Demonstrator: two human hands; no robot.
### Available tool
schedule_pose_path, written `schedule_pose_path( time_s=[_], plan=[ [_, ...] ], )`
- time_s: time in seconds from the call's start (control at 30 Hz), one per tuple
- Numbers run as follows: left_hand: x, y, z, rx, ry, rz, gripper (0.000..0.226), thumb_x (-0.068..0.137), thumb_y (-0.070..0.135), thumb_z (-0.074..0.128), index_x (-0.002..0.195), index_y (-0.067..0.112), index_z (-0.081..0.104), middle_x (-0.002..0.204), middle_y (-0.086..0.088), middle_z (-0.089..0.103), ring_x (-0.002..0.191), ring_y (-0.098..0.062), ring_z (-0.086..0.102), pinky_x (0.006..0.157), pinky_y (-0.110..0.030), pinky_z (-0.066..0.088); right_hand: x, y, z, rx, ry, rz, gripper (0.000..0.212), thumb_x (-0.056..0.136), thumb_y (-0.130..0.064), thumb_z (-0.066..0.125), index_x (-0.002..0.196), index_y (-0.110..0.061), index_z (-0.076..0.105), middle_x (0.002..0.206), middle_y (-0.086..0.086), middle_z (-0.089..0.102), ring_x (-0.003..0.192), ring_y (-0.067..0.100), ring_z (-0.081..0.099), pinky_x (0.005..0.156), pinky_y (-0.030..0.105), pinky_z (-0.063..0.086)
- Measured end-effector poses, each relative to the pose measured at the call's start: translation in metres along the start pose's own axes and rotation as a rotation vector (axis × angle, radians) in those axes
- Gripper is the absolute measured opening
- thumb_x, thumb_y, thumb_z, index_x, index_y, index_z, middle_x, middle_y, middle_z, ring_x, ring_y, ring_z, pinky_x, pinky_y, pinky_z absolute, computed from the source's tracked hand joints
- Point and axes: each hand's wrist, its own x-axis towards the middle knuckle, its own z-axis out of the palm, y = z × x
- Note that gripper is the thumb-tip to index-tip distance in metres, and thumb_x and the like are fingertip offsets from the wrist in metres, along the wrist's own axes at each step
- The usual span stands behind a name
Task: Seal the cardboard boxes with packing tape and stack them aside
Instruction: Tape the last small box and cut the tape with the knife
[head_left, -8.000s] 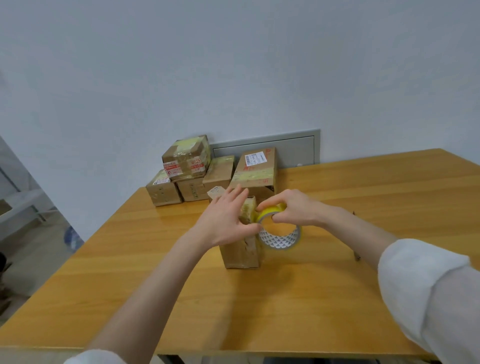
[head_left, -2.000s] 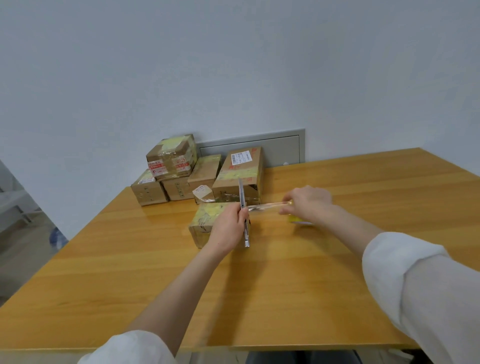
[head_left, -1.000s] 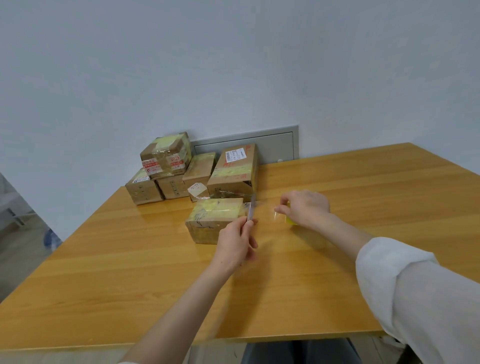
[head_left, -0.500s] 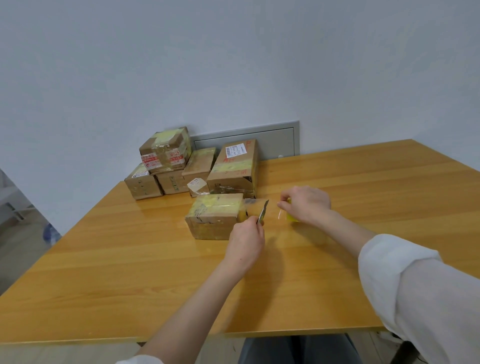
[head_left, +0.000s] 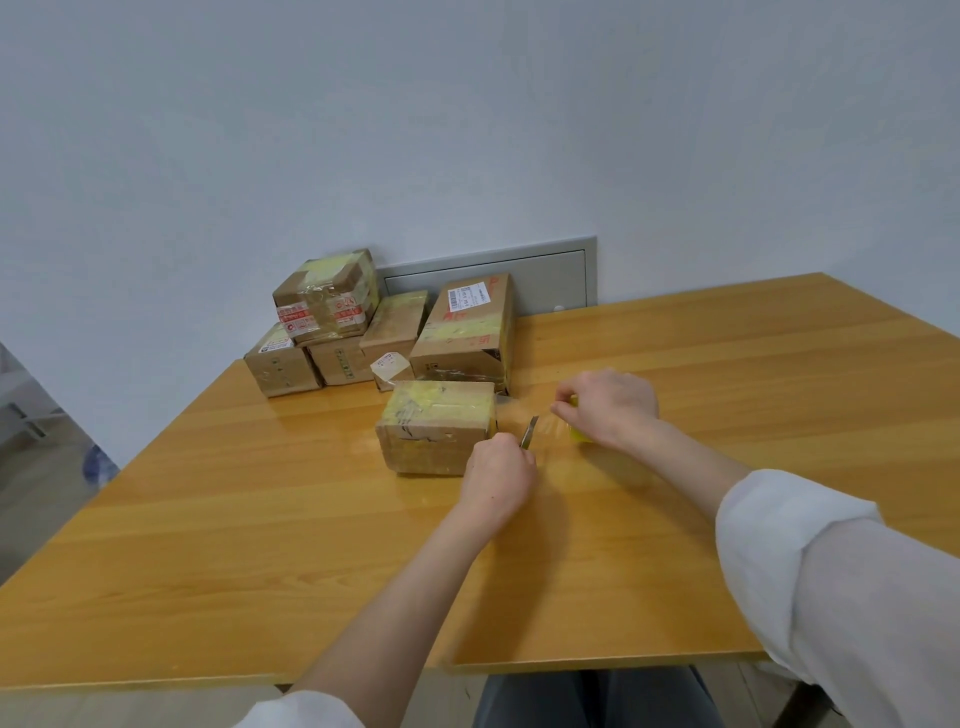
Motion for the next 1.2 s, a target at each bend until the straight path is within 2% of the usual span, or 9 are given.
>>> schedule_pose_path(
  time_s=[0.13,0.4,0.63,0.73,0.8,0.87,0.93,1.07,1.2],
  plan=[
    [0.004,-0.001,0.001,0.015,-0.028,-0.035,0.029,0.095,0.015,0.041,0.102,-0.001,0.065,0.101,-0.02,0.066,0.093,-0.037,0.062,0.082,-0.043,0.053,0.0,0.0,0.002,0.0,0.01,-0.012,0.025,0.095,-0.05,0.046,0.097,-0.037,0.067,0.098,-0.005,0.068,0.092,0.023,0.061,0.057,0.026,0.032],
    [0.004,-0.011,0.003,0.018,-0.03,-0.067,0.031,0.097,0.018,0.04,0.102,0.001,0.066,0.101,-0.018,0.066,0.092,-0.036,0.062,0.083,-0.042,0.053,0.003,0.01,-0.001,0.106,0.034,0.041,0.024,0.094,-0.051,0.047,0.094,-0.038,0.067,0.097,-0.004,0.067,0.081,0.02,0.052,0.05,0.023,0.024],
    [0.002,-0.003,0.012,0.331,-0.047,0.075,0.028,0.097,0.009,0.039,0.115,0.005,0.059,0.116,-0.013,0.055,0.105,-0.032,0.058,0.083,-0.037,0.048,0.002,0.019,-0.009,0.344,0.119,0.174,0.019,0.089,-0.054,0.052,0.084,-0.039,0.063,0.1,-0.004,0.069,0.094,0.024,0.061,0.061,0.028,0.036],
    [-0.001,0.004,0.013,0.444,-0.03,0.153,0.029,0.098,0.014,0.04,0.118,0.007,0.06,0.119,-0.01,0.051,0.106,-0.029,0.057,0.083,-0.038,0.048,-0.001,0.026,-0.013,0.41,0.149,0.182,0.024,0.091,-0.055,0.049,0.088,-0.037,0.065,0.101,-0.003,0.069,0.096,0.024,0.062,0.069,0.031,0.046],
    [0.0,0.011,0.004,0.374,0.147,0.278,0.028,0.099,0.024,0.044,0.116,0.015,0.064,0.112,-0.003,0.056,0.101,-0.022,0.057,0.079,-0.034,0.051,-0.004,0.031,-0.015,0.425,0.171,0.187,0.029,0.093,-0.055,0.045,0.088,-0.035,0.066,0.098,-0.004,0.07,0.091,0.023,0.062,0.067,0.031,0.046],
    [0.002,0.024,-0.013,0.14,0.375,0.391,0.024,0.097,0.028,0.049,0.111,0.02,0.068,0.103,0.003,0.061,0.093,-0.016,0.059,0.073,-0.031,0.051,-0.006,0.034,-0.017,0.439,0.189,0.191,0.032,0.094,-0.054,0.042,0.084,-0.035,0.066,0.095,-0.005,0.07,0.089,0.022,0.062,0.064,0.031,0.044],
    [0.008,0.042,-0.025,-0.007,0.467,0.437,0.024,0.095,0.029,0.056,0.111,0.019,0.069,0.103,0.003,0.064,0.094,-0.015,0.06,0.077,-0.029,0.051,-0.007,0.035,-0.019,0.447,0.194,0.196,0.033,0.095,-0.053,0.041,0.083,-0.035,0.066,0.096,-0.005,0.071,0.091,0.023,0.062,0.066,0.032,0.045],
    [0.023,0.065,-0.028,0.045,0.326,0.359,0.042,0.088,0.04,0.064,0.124,0.018,0.064,0.12,-0.001,0.065,0.112,-0.019,0.058,0.09,-0.032,0.048,-0.011,0.036,-0.022,0.453,0.212,0.197,0.032,0.095,-0.051,0.04,0.084,-0.036,0.066,0.092,-0.003,0.069,0.09,0.025,0.061,0.062,0.032,0.04],
    [0.032,0.074,-0.022,-0.059,0.192,0.3,0.034,0.083,0.041,0.07,0.105,0.015,0.074,0.094,-0.005,0.073,0.092,-0.022,0.065,0.08,-0.037,0.054,-0.015,0.039,-0.027,0.428,0.227,0.176,0.033,0.096,-0.049,0.04,0.085,-0.033,0.066,0.092,-0.002,0.069,0.089,0.026,0.06,0.062,0.032,0.04]
  ],
)
